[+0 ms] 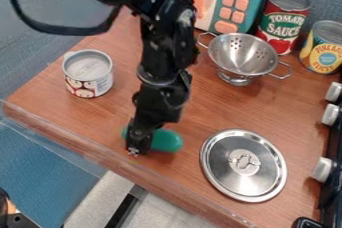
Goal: Place the blue material close to the lid
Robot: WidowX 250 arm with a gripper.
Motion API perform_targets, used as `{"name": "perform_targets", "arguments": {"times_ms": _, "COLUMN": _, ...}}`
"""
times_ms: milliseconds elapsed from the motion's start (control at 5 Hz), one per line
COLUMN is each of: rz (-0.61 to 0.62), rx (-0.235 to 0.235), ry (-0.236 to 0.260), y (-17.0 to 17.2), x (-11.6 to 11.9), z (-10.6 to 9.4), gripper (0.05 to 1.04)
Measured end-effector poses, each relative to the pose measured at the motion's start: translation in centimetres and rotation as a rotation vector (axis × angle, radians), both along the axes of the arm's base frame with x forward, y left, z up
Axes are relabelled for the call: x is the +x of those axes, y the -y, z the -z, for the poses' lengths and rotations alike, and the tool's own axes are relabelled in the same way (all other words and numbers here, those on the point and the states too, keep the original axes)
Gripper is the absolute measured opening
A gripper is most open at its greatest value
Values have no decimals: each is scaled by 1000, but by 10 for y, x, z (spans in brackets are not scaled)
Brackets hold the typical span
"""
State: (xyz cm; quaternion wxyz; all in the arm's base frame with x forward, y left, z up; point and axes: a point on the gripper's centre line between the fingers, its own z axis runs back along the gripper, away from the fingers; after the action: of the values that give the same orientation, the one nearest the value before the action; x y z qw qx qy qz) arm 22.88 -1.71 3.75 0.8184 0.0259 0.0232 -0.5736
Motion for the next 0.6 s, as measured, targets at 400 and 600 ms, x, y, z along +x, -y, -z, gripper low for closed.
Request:
{"name": "perform_targets", "arguments": {"times_ms": 400, "rz": -17, "rx": -29, "ry": 5, "y": 5, "x": 5, "z": -5, "gripper": 1009}}
{"name": "perform_targets", "arguments": {"times_ms": 600, "rz": -10, "rx": -43, "ry": 29, "y": 7, "x": 8, "z": -15, "gripper": 1005}}
